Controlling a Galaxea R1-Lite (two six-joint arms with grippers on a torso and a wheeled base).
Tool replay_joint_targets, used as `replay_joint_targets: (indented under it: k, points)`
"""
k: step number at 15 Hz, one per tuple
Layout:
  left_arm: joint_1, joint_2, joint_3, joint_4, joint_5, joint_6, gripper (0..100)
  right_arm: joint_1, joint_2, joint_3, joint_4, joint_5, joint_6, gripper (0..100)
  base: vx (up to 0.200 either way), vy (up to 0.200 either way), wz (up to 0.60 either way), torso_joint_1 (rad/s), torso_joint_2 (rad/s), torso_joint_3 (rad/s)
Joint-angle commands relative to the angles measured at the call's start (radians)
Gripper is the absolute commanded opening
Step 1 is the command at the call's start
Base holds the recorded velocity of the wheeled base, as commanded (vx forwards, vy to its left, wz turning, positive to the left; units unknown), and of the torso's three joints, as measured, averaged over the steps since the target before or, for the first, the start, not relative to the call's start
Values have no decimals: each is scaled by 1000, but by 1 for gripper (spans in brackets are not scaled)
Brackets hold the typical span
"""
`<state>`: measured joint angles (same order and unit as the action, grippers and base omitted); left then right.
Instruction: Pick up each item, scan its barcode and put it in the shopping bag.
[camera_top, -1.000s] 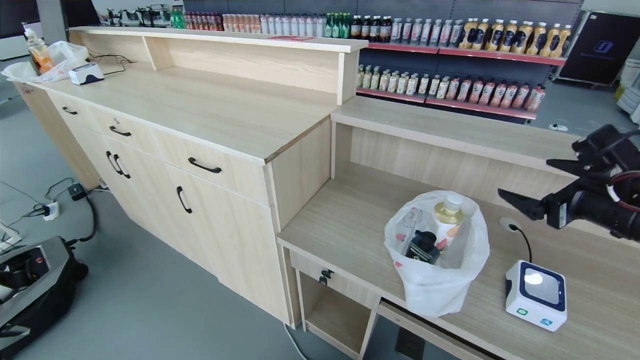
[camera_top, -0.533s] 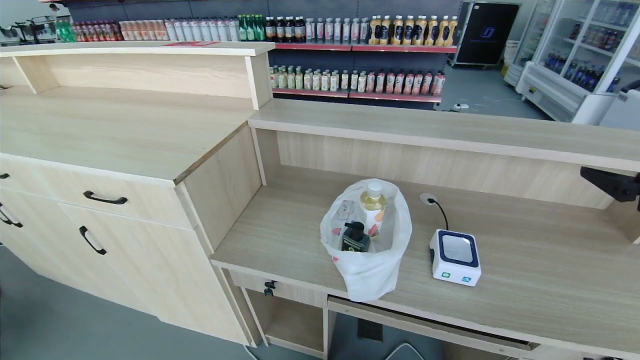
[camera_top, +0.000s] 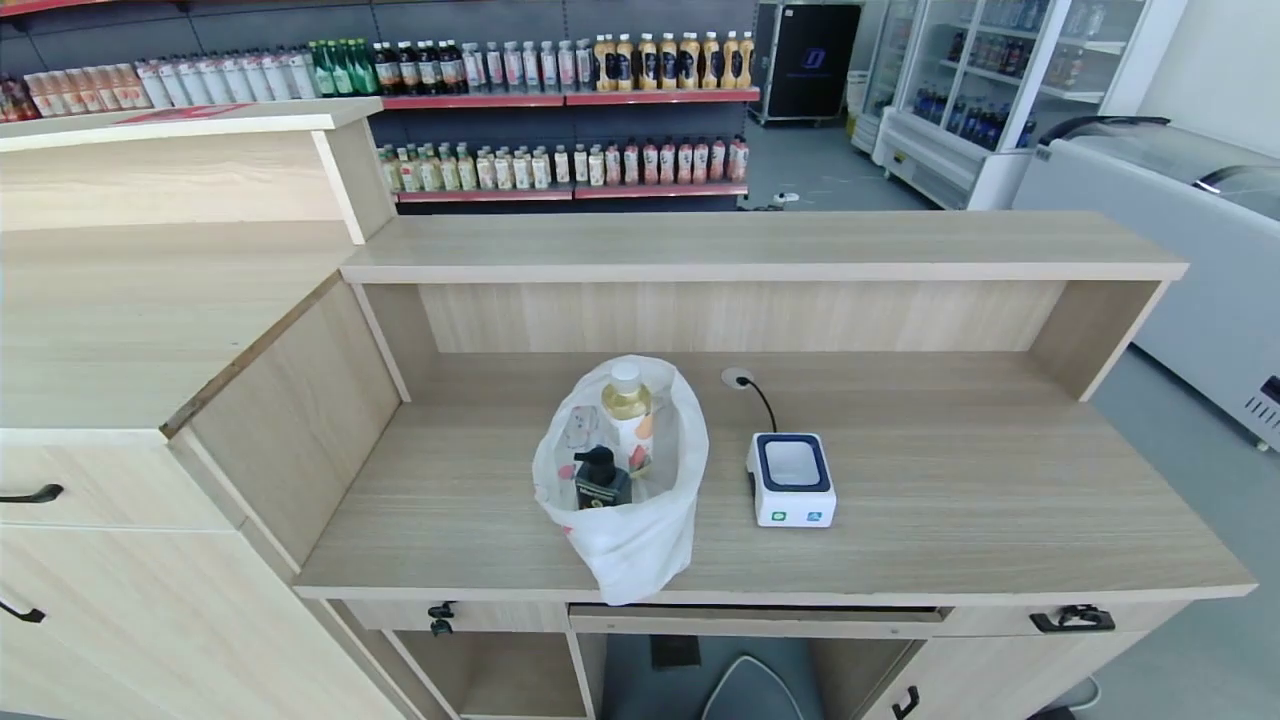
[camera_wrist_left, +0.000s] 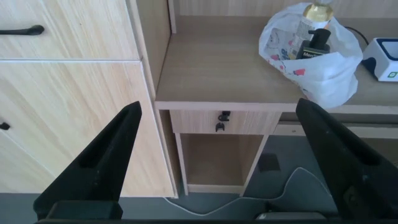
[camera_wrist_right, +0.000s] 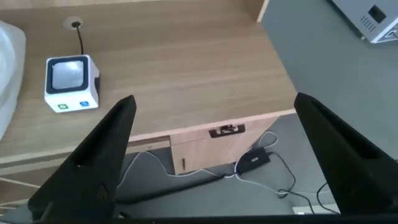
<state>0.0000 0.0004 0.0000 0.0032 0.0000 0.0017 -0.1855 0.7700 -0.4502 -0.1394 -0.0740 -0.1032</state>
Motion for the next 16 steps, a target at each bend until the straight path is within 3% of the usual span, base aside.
replay_joint_targets:
  k: [1, 3, 4, 7, 11, 16]
  points:
    - [0, 0, 0, 0, 0, 0, 100, 31, -354, 321, -32, -43, 54, 100, 0, 0, 0, 0, 0, 0]
    - [0, 0, 0, 0, 0, 0, 100, 58, -569, 450, -13, -44, 65, 100, 0, 0, 0, 0, 0, 0]
    - [0, 0, 0, 0, 0, 0, 100, 63, -666, 450, 84, -39, 86, 100, 0, 0, 0, 0, 0, 0]
    - [0, 0, 0, 0, 0, 0, 100, 87, -672, 450, 83, -15, 111, 100, 0, 0, 0, 0, 0, 0]
    - [0, 0, 0, 0, 0, 0, 100, 192, -767, 450, 84, 3, 105, 100, 0, 0, 0, 0, 0, 0]
    - [0, 0, 0, 0, 0, 0, 100, 192, -770, 450, 136, 25, 163, 100, 0, 0, 0, 0, 0, 0]
